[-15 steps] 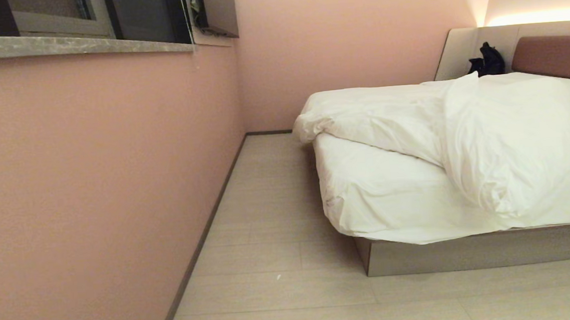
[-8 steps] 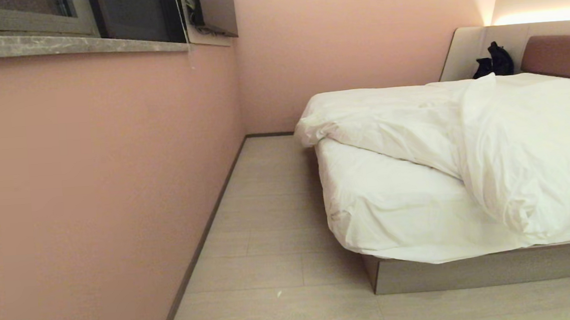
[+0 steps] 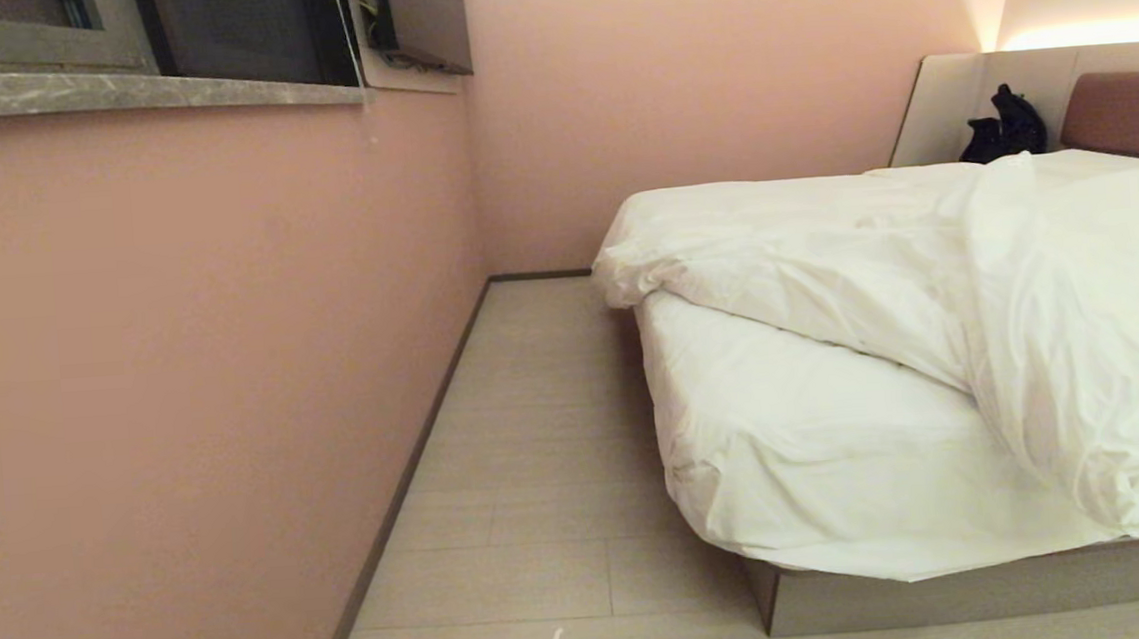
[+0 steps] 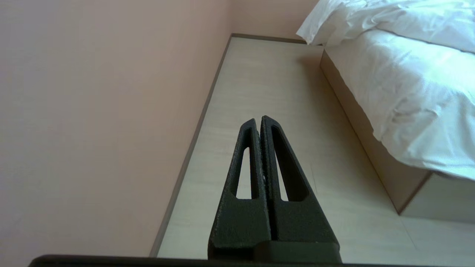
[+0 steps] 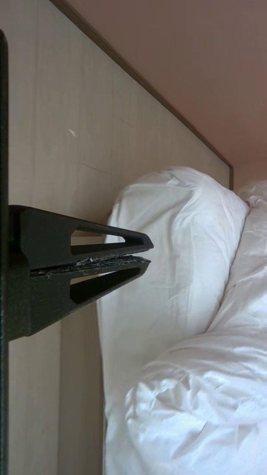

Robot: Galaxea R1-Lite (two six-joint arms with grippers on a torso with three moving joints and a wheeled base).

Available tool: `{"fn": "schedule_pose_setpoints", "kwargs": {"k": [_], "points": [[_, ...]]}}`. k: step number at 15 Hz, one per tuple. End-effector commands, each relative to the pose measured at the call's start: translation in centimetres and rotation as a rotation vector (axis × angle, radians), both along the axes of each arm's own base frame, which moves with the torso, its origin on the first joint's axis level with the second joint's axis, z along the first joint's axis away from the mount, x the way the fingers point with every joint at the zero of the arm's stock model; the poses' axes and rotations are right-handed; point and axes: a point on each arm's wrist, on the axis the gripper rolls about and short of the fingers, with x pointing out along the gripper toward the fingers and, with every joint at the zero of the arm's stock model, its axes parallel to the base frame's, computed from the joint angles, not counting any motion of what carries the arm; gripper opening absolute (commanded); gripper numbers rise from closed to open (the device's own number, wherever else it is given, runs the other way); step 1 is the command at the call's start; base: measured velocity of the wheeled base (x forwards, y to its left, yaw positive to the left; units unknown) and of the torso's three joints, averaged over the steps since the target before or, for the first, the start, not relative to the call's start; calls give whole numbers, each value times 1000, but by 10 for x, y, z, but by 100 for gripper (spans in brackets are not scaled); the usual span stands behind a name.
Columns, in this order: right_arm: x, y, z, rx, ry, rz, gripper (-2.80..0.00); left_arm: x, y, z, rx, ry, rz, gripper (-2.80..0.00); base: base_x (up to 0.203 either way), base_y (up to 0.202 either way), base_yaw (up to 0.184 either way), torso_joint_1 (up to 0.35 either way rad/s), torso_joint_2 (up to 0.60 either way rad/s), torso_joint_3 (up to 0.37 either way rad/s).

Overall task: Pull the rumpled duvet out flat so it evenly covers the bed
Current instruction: Hold the folded corner of the quilt

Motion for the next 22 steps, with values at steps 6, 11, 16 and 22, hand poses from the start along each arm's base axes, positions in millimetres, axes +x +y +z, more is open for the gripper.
{"fn": "schedule_pose_setpoints", "kwargs": {"k": [6, 11, 16, 22], "points": [[0, 0, 0, 0, 0, 1, -280, 0, 0, 0, -2, 0, 1, -280, 198, 0, 0, 1, 1, 3], [0, 0, 0, 0, 0, 1, -280, 0, 0, 0, -5, 0, 2, -280, 125, 0, 0, 5, 4, 0], [0, 0, 0, 0, 0, 1, -280, 0, 0, 0, -4, 0, 2, -280, 0, 0, 0, 0, 0, 0], [0, 0, 0, 0, 0, 1, -280, 0, 0, 0, -4, 1, 2, -280, 0, 0, 0, 0, 0, 0]]}}
